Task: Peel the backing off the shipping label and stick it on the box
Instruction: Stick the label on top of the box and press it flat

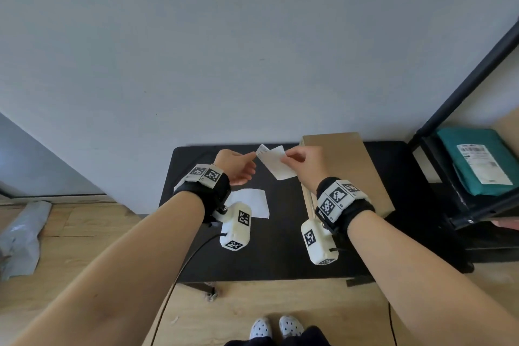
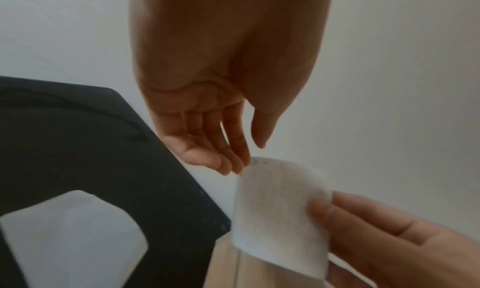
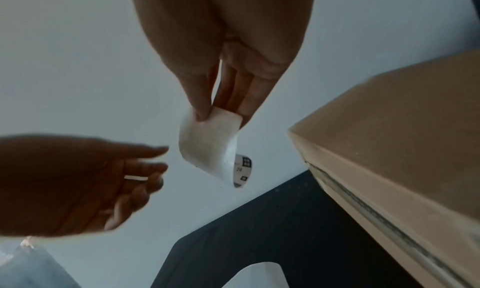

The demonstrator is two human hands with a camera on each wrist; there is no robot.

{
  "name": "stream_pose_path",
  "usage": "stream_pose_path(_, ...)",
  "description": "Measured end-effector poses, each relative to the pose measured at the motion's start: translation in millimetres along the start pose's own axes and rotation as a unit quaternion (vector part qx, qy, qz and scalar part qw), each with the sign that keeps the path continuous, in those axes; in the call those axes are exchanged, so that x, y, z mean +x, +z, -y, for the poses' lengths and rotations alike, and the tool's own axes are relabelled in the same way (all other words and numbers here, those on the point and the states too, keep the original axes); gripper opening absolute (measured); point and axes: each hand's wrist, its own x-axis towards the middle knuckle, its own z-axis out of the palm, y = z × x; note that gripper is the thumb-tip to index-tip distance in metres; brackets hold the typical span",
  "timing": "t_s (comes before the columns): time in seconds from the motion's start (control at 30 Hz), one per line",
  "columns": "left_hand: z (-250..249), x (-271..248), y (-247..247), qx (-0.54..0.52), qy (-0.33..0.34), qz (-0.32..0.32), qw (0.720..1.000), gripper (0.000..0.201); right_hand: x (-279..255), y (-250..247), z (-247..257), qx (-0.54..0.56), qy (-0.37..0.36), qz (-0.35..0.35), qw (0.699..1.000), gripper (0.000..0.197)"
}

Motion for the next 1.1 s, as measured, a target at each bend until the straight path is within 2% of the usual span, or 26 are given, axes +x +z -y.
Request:
stream_pose_path(0.1, -14.0, -3.5, 6.2, 0.014, -0.015, 0.011, 1.000, 0.035, -8.6, -2.5, 4.7, -0.050, -0.011, 0.017, 0.999, 0.013)
stream_pose_path(0.3, -19.1, -17.3, 20.0, 0.054, -0.044, 0.039, 0.997, 0.029, -27.4, -21.7, 8.3, -0.117, -0.021, 0.063, 0.991, 0.015)
stream_pose_path(0.43, -26.2, -24.0, 32.7, 0.013, -0.048, 0.047, 0.998, 0.009, -29.3, -35.3, 9.2, -0.175, -0.047, 0.060, 0.982, 0.019)
stream_pose_path(0.5, -33.0, -25.1, 40.2, -0.004, -0.036, 0.026, 0.999, 0.013, -26.4, -42.9, 8.7, -0.197, -0.050, 0.053, 0.978, 0.020)
stream_pose_path(0.6, -41.3, -22.3, 56.7, -0.026, -0.005, -0.017, 1.000, 0.019, -21.0, -58.4, 6.5, -0.181, -0.049, 0.049, 0.981, 0.022)
stream_pose_path(0.7, -45.9, -20.1, 76.8, -0.042, 0.009, -0.032, 0.999, 0.025, -14.2, -81.5, 2.6, -0.159, -0.046, 0.058, 0.984, 0.031)
stream_pose_path(0.93, -53.2, -17.6, 131.6, -0.093, 0.026, -0.042, 0.994, 0.015, 12.0, -137.7, -27.9, -0.116, -0.029, 0.093, 0.988, 0.052)
stream_pose_path(1.0, -51.8, -16.7, 146.9, -0.103, 0.026, -0.055, 0.993, 0.013, 16.9, -152.3, -36.9, -0.081, -0.018, 0.103, 0.991, 0.051)
stream_pose_path(1.1, -46.0, -14.6, 163.8, -0.120, 0.021, -0.067, 0.990, 0.015, 27.7, -168.4, -60.2, -0.050, 0.011, 0.102, 0.994, 0.036)
